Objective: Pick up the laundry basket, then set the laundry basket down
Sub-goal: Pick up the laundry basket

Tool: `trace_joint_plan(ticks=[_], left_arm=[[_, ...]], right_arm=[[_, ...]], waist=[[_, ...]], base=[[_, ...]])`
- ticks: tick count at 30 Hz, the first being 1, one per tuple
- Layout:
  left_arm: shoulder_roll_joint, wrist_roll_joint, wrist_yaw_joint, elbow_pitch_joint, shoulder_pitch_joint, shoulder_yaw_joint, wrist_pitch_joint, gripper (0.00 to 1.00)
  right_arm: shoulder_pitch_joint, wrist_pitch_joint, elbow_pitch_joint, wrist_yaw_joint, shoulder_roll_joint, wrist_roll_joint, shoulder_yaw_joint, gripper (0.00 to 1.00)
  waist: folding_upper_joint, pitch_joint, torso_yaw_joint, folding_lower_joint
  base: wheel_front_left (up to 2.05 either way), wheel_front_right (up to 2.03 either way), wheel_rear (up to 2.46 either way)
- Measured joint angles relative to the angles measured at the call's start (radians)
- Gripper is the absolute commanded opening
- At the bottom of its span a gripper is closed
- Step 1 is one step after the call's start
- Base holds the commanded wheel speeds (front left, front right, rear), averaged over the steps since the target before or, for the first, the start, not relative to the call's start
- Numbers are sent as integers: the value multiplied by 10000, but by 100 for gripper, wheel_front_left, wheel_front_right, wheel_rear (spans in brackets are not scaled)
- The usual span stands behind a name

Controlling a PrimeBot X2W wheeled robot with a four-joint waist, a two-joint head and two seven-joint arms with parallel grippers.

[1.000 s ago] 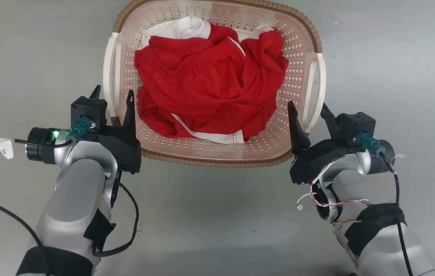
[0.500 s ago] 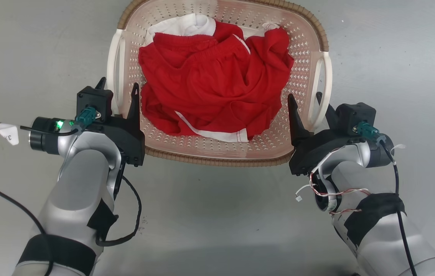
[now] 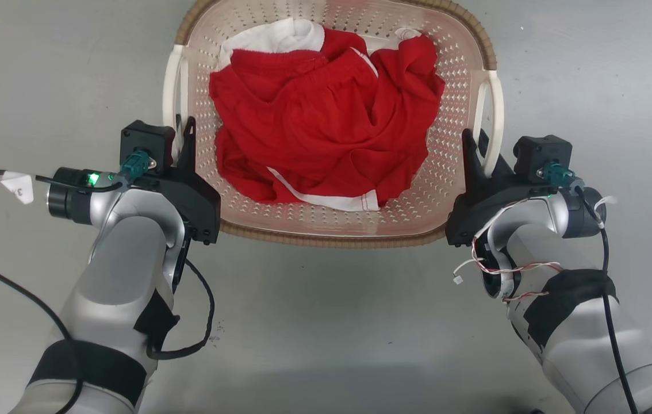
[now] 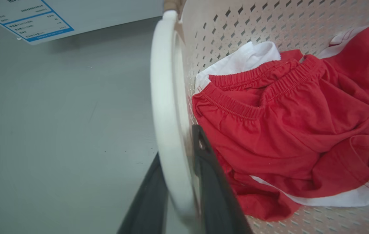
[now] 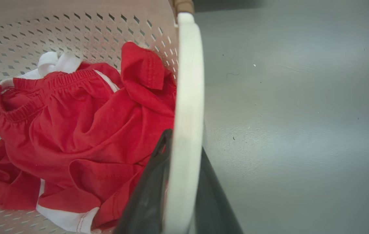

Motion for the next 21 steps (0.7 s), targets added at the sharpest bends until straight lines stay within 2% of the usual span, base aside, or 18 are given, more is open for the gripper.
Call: trace_joint_plan(ticks=[2, 8, 21], left_arm=[[-6, -35, -2, 92, -3, -17, -2, 0], [-54, -190, 12, 272, -27, -65, -77, 0], [0, -1344, 176, 282, 515, -928, -73, 0]], right_arm=[[-142, 6, 146, -23, -2, 0, 52, 0], [-354, 4, 382, -29, -10, 92, 196, 0], [18, 77, 435, -31, -44, 790, 943, 0]], waist=[[-1, 4, 26, 0], [0, -46, 89, 1], [0, -770, 53, 1]], base=[[0, 0, 0], [0, 0, 0], [0, 0, 0]])
